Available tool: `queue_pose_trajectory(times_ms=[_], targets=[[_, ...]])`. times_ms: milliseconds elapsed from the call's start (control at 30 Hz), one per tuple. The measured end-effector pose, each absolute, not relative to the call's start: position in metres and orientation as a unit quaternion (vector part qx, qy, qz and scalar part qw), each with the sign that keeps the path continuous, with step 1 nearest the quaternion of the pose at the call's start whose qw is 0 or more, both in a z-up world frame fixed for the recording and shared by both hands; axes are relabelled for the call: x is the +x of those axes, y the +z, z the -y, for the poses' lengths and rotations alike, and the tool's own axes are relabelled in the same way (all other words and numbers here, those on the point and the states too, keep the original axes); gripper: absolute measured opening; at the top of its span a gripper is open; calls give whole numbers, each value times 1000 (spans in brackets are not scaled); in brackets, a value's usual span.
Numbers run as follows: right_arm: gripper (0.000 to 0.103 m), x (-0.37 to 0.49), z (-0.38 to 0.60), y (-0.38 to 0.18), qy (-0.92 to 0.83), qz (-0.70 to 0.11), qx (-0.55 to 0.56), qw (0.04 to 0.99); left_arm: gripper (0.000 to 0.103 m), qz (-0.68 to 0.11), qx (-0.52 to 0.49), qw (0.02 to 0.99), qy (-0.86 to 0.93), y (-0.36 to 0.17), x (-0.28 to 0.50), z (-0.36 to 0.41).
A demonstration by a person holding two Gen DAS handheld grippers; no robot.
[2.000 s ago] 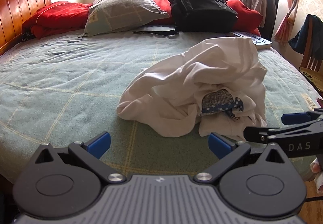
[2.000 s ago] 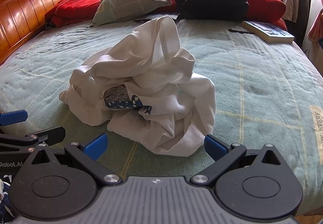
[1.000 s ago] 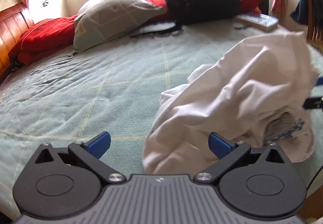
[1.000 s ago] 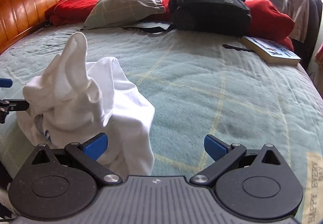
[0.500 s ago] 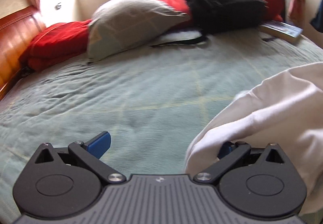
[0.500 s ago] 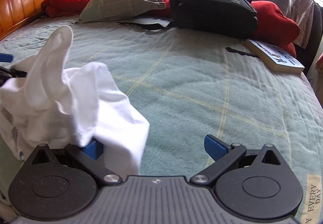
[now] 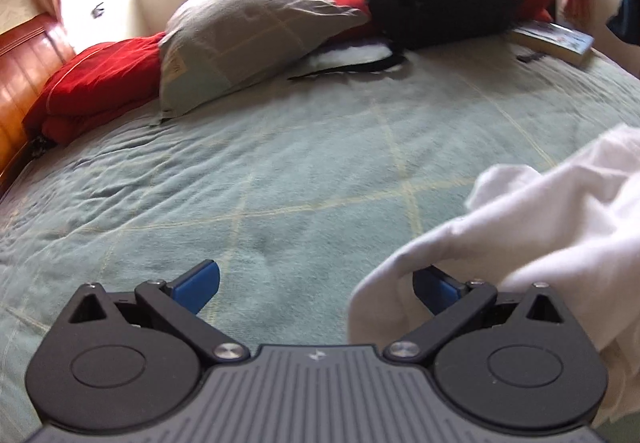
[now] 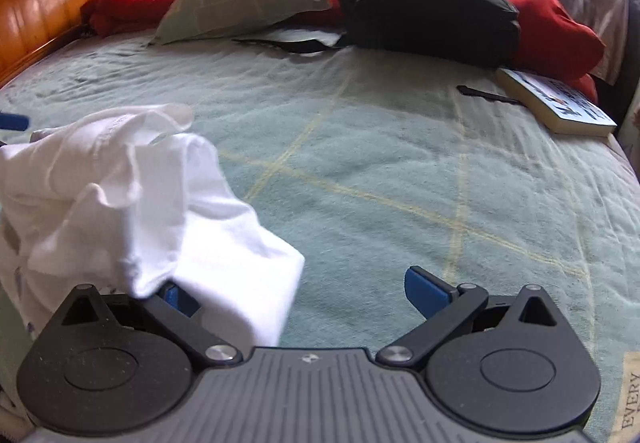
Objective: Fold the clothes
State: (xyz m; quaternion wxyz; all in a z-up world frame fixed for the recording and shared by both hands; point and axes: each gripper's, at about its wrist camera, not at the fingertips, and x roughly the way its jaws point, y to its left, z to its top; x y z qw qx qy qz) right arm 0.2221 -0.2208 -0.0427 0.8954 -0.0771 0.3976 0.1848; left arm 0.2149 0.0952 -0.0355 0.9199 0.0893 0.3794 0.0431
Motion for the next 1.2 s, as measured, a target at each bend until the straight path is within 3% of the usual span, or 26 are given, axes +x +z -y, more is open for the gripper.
queue_pose_trajectory(times_ms=[533,867,1200], targets=[[103,235,221,-34,166,-360,-93,913,102,-396,104,910,70,-42,225,-103],[103,253,209,-45,200,-381,-95,898,102,-448,83,890,21,-65,243,-100],[103,277,245,-47,105,-393,-58,912,102,-441,77,894,3,-56,237,-105]])
